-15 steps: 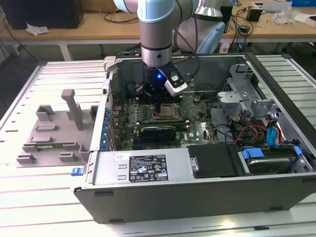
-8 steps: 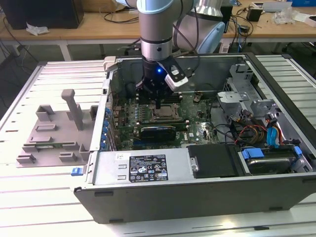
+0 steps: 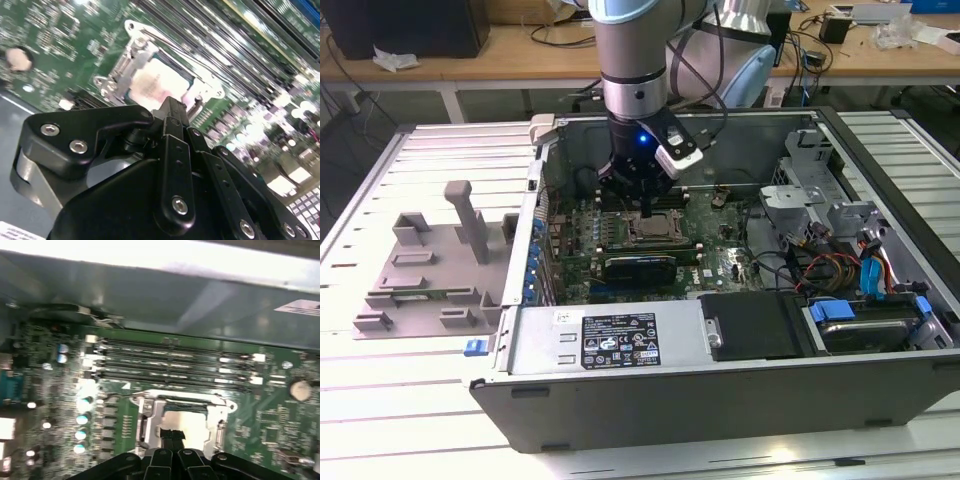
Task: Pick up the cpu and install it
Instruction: 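Close the cpu cover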
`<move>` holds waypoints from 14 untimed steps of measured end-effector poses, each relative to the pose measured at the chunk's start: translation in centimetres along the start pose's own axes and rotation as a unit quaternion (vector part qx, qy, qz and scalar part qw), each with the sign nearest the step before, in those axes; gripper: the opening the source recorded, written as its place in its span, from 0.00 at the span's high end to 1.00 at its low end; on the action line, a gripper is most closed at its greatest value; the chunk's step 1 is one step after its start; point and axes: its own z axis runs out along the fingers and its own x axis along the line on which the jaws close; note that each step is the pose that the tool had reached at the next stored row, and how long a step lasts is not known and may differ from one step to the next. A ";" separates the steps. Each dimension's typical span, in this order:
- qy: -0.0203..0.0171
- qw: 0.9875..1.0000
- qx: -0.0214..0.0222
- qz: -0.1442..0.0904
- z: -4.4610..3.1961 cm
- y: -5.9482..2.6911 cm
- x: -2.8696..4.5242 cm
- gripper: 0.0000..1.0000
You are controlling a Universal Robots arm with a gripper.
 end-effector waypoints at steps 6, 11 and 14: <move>-0.003 1.000 0.006 0.029 0.02 -0.02 -0.14 0.89; -0.003 0.999 0.007 0.032 -0.01 -0.09 -0.78 0.89; -0.003 0.999 0.007 0.032 -0.76 -0.10 -0.88 0.89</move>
